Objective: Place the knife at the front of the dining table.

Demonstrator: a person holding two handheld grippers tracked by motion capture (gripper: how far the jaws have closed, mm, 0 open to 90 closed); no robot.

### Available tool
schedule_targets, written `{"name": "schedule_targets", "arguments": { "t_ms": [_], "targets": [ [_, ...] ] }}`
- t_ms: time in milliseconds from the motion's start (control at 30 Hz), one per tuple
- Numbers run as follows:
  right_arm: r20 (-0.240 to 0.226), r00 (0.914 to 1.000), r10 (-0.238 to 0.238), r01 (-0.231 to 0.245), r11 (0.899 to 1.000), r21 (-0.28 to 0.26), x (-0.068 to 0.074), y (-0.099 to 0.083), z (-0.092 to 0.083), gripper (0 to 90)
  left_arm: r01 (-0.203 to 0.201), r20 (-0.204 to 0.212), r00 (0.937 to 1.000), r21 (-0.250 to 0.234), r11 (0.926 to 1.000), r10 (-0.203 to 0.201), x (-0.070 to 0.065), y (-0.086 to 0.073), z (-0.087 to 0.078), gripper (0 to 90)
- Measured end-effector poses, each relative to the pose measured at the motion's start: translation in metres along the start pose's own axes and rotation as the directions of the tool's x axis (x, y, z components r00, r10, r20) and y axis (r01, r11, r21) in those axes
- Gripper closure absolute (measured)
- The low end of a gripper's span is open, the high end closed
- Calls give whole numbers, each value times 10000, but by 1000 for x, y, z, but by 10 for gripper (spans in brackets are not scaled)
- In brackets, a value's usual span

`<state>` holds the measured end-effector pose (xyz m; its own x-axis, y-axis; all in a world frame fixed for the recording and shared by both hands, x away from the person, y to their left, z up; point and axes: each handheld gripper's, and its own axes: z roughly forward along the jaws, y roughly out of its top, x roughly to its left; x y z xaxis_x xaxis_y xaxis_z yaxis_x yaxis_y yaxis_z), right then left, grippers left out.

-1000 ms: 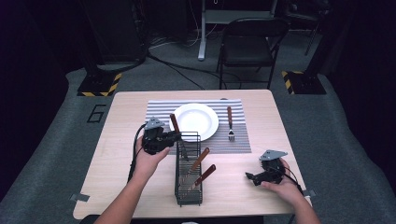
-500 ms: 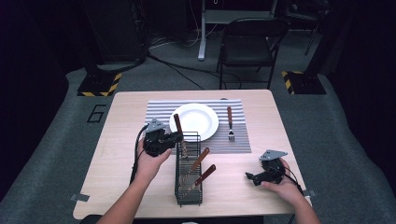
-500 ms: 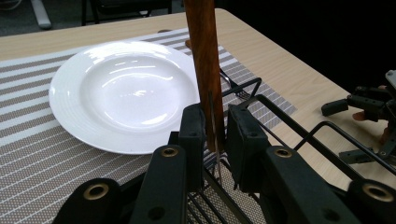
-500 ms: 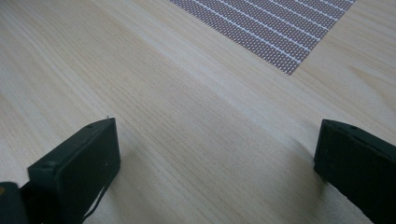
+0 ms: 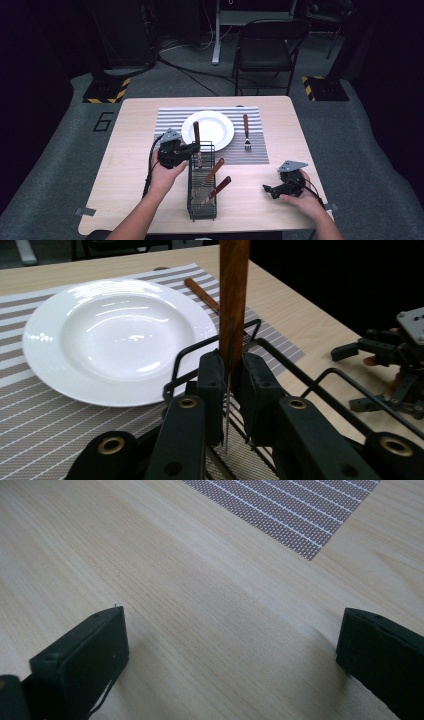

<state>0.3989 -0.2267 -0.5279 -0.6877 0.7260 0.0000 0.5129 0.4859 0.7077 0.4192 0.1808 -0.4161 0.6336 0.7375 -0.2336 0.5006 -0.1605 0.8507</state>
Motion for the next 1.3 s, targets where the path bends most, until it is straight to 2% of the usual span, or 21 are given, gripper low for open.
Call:
{"name": "schedule_targets", "arguments": {
  "t_ms": [167, 367, 633, 967, 1300],
  "targets": [
    [0, 10000, 3, -3, 10000, 1, 0, 0, 0, 0, -237, -40, 9997, 5, 9997, 237, -4, 0, -2, 805],
    [1, 10000, 3, -3, 10000, 1, 0, 0, 0, 0, -125, 66, 9999, -139, 9998, 126, -6, -3, -5, 805],
    [-4, 10000, 3, -3, 10000, -6, 0, 0, 0, 0, -251, 123, 9996, -270, 9993, 254, -7, 2, -10, 805],
    [0, 10000, 1, -1, 10000, 2, 0, 0, 0, 0, -242, 168, 9995, -585, 9980, 252, -9, 16, -22, 804],
    [-2, 10000, -2, 2, 10000, -3, 0, 0, 0, 0, -564, 90, 9983, -833, 9949, 573, -13, 37, -40, 805]
  ]
}}
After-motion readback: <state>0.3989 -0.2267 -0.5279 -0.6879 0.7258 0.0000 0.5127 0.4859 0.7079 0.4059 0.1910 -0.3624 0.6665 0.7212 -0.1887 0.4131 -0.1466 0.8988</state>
